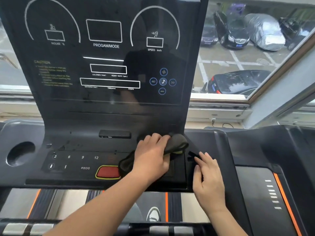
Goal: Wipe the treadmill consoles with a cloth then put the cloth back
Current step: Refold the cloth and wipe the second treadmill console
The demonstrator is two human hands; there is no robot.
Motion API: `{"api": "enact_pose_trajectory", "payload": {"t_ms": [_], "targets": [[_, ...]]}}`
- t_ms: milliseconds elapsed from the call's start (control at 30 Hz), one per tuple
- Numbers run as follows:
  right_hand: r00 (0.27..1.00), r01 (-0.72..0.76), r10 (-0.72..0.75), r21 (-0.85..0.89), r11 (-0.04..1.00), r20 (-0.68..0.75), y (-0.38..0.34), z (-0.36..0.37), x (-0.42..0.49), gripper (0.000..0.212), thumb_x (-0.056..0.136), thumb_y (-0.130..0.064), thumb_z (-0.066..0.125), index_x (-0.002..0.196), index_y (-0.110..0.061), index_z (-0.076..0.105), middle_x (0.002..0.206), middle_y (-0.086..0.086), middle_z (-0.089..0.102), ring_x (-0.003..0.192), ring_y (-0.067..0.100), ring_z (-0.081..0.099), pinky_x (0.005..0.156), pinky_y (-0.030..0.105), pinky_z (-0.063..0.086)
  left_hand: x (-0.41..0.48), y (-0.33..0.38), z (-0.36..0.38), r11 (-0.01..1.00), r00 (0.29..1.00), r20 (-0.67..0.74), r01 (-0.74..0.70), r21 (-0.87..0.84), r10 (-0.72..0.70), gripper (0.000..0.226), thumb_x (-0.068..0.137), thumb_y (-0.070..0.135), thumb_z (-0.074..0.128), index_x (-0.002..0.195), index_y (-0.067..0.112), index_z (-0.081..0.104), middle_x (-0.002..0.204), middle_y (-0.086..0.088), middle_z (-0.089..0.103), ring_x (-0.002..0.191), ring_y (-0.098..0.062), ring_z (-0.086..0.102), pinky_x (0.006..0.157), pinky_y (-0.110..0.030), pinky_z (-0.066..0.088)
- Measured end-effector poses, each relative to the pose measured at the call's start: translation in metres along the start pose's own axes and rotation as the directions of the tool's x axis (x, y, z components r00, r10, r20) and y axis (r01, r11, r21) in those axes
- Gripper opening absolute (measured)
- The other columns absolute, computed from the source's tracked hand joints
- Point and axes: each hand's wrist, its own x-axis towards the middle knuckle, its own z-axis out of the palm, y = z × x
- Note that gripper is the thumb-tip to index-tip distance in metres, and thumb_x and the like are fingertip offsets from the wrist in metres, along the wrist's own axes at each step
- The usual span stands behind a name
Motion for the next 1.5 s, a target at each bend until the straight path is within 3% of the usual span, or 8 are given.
{"api": "enact_pose_trajectory", "payload": {"t_ms": [233, 400, 600, 833, 1000, 1100, 1267, 1500], "targets": [[1.000, 0.023, -0.023, -0.114, 0.993, 0.000, 0.005, 0.002, 0.002, 0.045, 0.100, -0.030, 0.041, 0.130, -0.012, 0.070, 0.143, 0.001, 0.062, 0.138, 0.022, 0.052, 0.124, 0.048, 0.031, -0.014, -0.005, -0.003, 0.943, 0.925, 0.188, -0.315, -0.108, 0.330, 0.051, 0.082, 0.041, 0.055, 0.132, 0.035, 0.054, 0.113, 0.007, 0.059, 0.102, -0.022, 0.056, 0.085, -0.038, 0.048], [0.999, 0.018, -0.023, -0.177, 0.984, -0.026, 0.003, 0.009, -0.002, 0.049, 0.101, -0.028, 0.040, 0.139, -0.008, 0.063, 0.144, 0.006, 0.062, 0.139, 0.024, 0.051, 0.126, 0.045, 0.026, 0.001, 0.002, 0.004, 1.000, 1.000, 0.011, -0.013, 0.021, 0.012, 0.052, 0.081, 0.042, 0.060, 0.132, 0.030, 0.056, 0.113, 0.002, 0.058, 0.100, -0.029, 0.055, 0.082, -0.041, 0.046], [0.995, 0.103, -0.103, -0.265, 0.959, 0.014, 0.013, 0.009, -0.004, 0.057, 0.090, -0.019, 0.038, 0.140, -0.006, 0.061, 0.146, 0.009, 0.059, 0.139, 0.029, 0.052, 0.125, 0.047, 0.025, -0.022, 0.002, -0.001, 0.920, 0.904, 0.171, -0.386, -0.063, 0.391, 0.048, 0.082, 0.042, 0.051, 0.129, 0.034, 0.056, 0.112, 0.006, 0.062, 0.100, -0.024, 0.058, 0.083, -0.041, 0.048], [0.993, 0.080, -0.099, -0.257, 0.963, -0.064, 0.009, 0.015, -0.003, 0.044, 0.098, -0.024, 0.041, 0.123, -0.008, 0.073, 0.140, 0.007, 0.063, 0.134, 0.030, 0.057, 0.122, 0.052, 0.031, -0.007, 0.002, 0.001, 0.999, 0.999, 0.001, 0.033, 0.024, -0.033, 0.056, 0.076, 0.040, 0.063, 0.130, 0.028, 0.059, 0.111, 0.000, 0.060, 0.098, -0.030, 0.057, 0.084, -0.042, 0.047], [0.985, 0.151, -0.166, -0.253, 0.956, -0.037, 0.013, 0.015, -0.004, 0.053, 0.089, -0.018, 0.039, 0.133, -0.005, 0.066, 0.144, 0.011, 0.060, 0.136, 0.032, 0.052, 0.122, 0.052, 0.029, -0.045, 0.012, 0.005, 0.953, 0.947, 0.122, -0.287, -0.098, 0.298, 0.052, 0.076, 0.040, 0.057, 0.127, 0.033, 0.056, 0.109, 0.005, 0.060, 0.097, -0.024, 0.058, 0.081, -0.038, 0.048], [0.987, 0.105, -0.130, -0.242, 0.965, -0.091, 0.009, 0.015, -0.004, 0.045, 0.098, -0.022, 0.041, 0.128, -0.005, 0.070, 0.139, 0.010, 0.064, 0.132, 0.030, 0.055, 0.121, 0.051, 0.032, -0.019, -0.008, -0.004, 0.963, 0.954, 0.135, -0.270, -0.004, 0.268, 0.049, 0.085, 0.039, 0.056, 0.134, 0.034, 0.051, 0.114, 0.004, 0.058, 0.103, -0.025, 0.056, 0.085, -0.040, 0.046], [0.997, -0.061, 0.056, -0.122, 0.991, -0.050, -0.008, 0.005, 0.010, 0.039, 0.095, -0.031, 0.043, 0.106, -0.015, 0.077, 0.120, 0.001, 0.072, 0.122, 0.027, 0.061, 0.111, 0.047, 0.041, -0.002, 0.001, -0.006, 0.995, 0.999, 0.009, 0.048, 0.084, -0.049, 0.054, 0.077, 0.035, 0.066, 0.129, 0.026, 0.056, 0.109, -0.001, 0.057, 0.096, -0.030, 0.056, 0.079, -0.042, 0.044], [0.948, -0.305, 0.318, 0.309, 0.901, 0.010, -0.048, -0.005, 0.055, 0.022, 0.103, -0.018, 0.052, 0.110, -0.034, 0.065, 0.106, -0.008, 0.063, 0.114, 0.020, 0.057, 0.092, 0.037, 0.043, -0.018, 0.001, -0.010, 0.922, 0.908, 0.186, -0.387, 0.028, 0.376, 0.046, 0.077, 0.024, 0.070, 0.122, 0.024, 0.060, 0.108, -0.003, 0.060, 0.098, -0.030, 0.057, 0.078, -0.040, 0.042]]}}
